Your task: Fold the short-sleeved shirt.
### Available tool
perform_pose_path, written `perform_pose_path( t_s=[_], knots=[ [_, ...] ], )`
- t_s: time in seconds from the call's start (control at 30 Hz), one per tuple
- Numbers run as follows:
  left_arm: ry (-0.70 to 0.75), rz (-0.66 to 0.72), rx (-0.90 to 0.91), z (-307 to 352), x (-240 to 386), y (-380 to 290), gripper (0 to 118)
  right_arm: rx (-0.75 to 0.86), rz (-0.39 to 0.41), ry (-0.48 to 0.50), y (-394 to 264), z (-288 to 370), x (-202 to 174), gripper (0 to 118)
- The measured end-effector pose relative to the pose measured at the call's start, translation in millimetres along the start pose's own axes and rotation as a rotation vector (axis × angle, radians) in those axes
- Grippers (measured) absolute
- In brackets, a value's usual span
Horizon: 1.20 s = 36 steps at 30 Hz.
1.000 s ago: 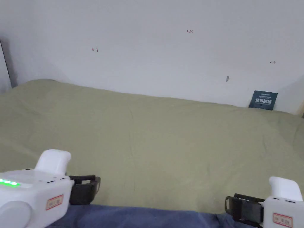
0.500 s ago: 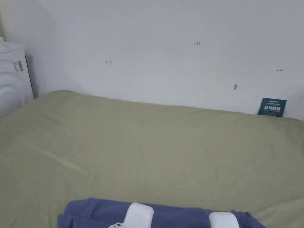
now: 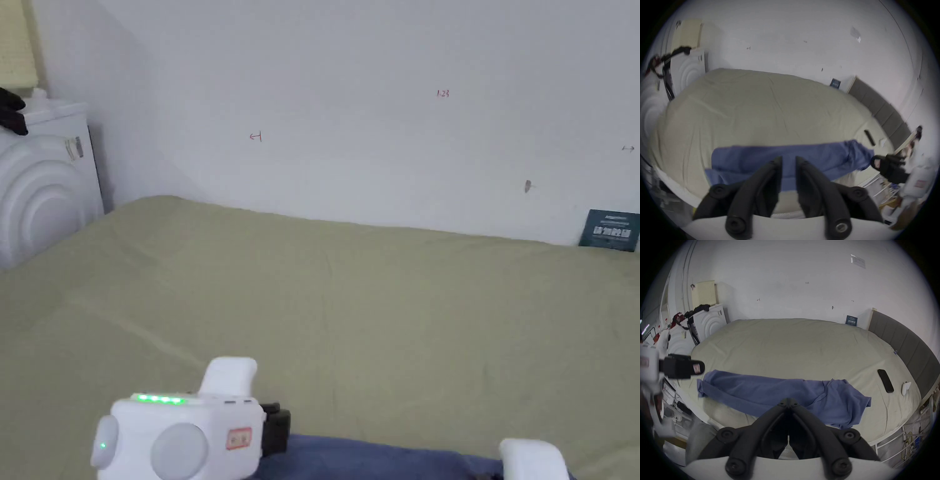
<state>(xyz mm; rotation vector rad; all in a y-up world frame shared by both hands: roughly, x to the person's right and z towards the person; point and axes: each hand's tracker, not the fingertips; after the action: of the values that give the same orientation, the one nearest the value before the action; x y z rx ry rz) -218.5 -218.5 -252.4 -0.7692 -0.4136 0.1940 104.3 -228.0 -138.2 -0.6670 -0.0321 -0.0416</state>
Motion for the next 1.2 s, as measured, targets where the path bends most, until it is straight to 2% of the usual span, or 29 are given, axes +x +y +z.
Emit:
perform_pose_path(
  t_s=[0.07,0.1,0.13,0.27,0.33,0.47,0.57,0.7,0.73,0.8,0.9,0.93,0.97,1.0,1.03,1.2],
  knots=[
    [-0.103,0.084,-0.001,3.7,-43.1,22.8,102,0.002,-0.024,0.008,5.5,-0.9,7.2,2],
    [-0.150,0.121,-0.044,3.6,-64.7,30.7,112,-0.003,-0.029,0.013,8.2,-1.4,10.4,2],
    [-0.195,0.159,-0.074,3.5,-86.7,35.5,114,-0.008,-0.031,0.011,11.1,-2.7,12.6,2],
    [0.013,0.196,-0.133,5.3,-146.6,21.1,114,-0.008,-0.036,0.000,16.7,-7.0,17.4,2],
    [0.039,0.249,-0.210,-2.8,-169.9,-0.5,114,-0.024,-0.052,0.016,19.8,-11.3,19.3,2],
    [-0.109,0.401,-0.303,-25.9,-190.5,-46.5,114,-0.021,-0.071,0.023,25.3,-17.5,19.4,2],
    [-0.151,0.467,-0.297,-41.8,-193.5,-64.9,114,-0.016,-0.077,0.046,30.5,-17.6,19.4,2],
    [-0.202,0.502,-0.203,-45.8,-195.5,-65.4,113,-0.003,-0.080,0.057,34.4,-16.2,21.4,2],
    [-0.241,0.561,-0.168,-45.8,-195.0,-65.1,110,-0.004,-0.080,0.055,34.5,-16.6,21.8,2],
    [-0.313,0.642,-0.170,-54.2,-189.1,-68.3,96,-0.008,-0.097,0.058,33.7,-19.3,25.6,2],
    [-0.220,0.575,-0.185,-53.5,-165.9,-73.9,91,-0.015,-0.133,0.077,30.9,-18.8,29.5,2],
    [-0.238,0.594,-0.162,-51.3,-165.2,-74.3,76,-0.014,-0.137,0.083,30.0,-17.8,30.3,2],
    [-0.266,0.640,-0.129,-48.5,-165.3,-74.7,12,-0.012,-0.140,0.086,28.6,-16.2,31.1,2],
    [-0.307,0.722,-0.130,-55.2,-178.1,-75.0,9,-0.011,-0.144,0.088,27.6,-15.0,32.1,2],
    [-0.308,0.719,-0.124,-56.8,-175.6,-76.0,9,-0.010,-0.147,0.089,26.6,-14.1,33.5,2],
    [-0.211,0.528,-0.133,-52.3,-143.5,-56.4,9,0.000,-0.167,0.086,23.3,-3.9,45.8,2]
  ],
)
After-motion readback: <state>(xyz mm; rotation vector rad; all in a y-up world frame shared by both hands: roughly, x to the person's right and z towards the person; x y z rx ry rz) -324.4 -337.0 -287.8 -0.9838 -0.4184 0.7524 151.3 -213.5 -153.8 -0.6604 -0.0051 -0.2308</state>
